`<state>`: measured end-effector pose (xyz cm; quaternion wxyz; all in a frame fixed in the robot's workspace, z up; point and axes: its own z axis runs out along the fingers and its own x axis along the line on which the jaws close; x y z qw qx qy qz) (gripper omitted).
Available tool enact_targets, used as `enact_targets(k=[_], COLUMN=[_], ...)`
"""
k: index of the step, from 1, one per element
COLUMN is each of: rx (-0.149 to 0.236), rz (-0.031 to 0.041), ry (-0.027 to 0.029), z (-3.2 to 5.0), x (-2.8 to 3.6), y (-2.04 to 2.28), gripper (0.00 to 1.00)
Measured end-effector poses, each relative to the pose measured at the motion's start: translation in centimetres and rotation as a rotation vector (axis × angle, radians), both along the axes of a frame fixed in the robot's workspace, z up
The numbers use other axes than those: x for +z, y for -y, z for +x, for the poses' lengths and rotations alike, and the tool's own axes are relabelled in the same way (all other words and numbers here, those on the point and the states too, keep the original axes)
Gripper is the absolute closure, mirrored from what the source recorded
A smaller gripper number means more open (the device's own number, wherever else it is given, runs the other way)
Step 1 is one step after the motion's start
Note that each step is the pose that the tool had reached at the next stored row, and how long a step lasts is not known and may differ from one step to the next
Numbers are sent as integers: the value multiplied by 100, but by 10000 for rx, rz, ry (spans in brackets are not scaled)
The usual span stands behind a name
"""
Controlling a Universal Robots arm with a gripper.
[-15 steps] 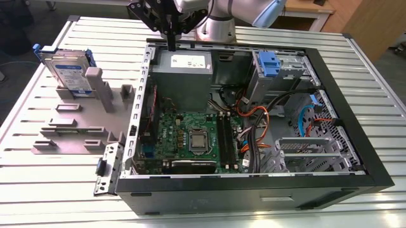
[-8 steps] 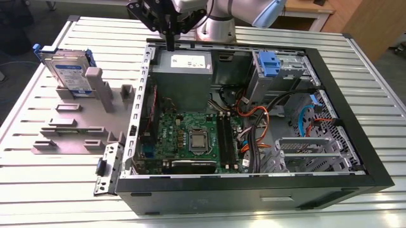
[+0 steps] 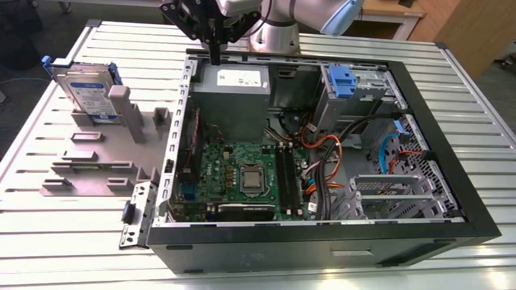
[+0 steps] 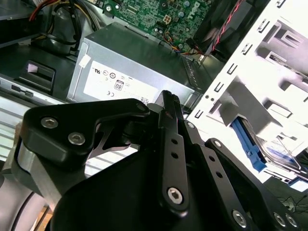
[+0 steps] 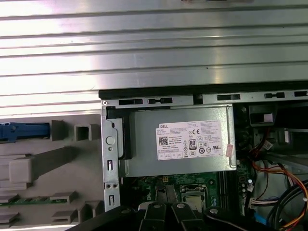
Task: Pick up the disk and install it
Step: 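Reach for the disk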
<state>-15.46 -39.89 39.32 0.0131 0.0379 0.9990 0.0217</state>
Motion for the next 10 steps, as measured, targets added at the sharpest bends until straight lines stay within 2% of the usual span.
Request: enact_targets(k=[10], rx=[1], rz=[-1], ry=[0], z=[-22], x=[0], y=[0], gripper=[89])
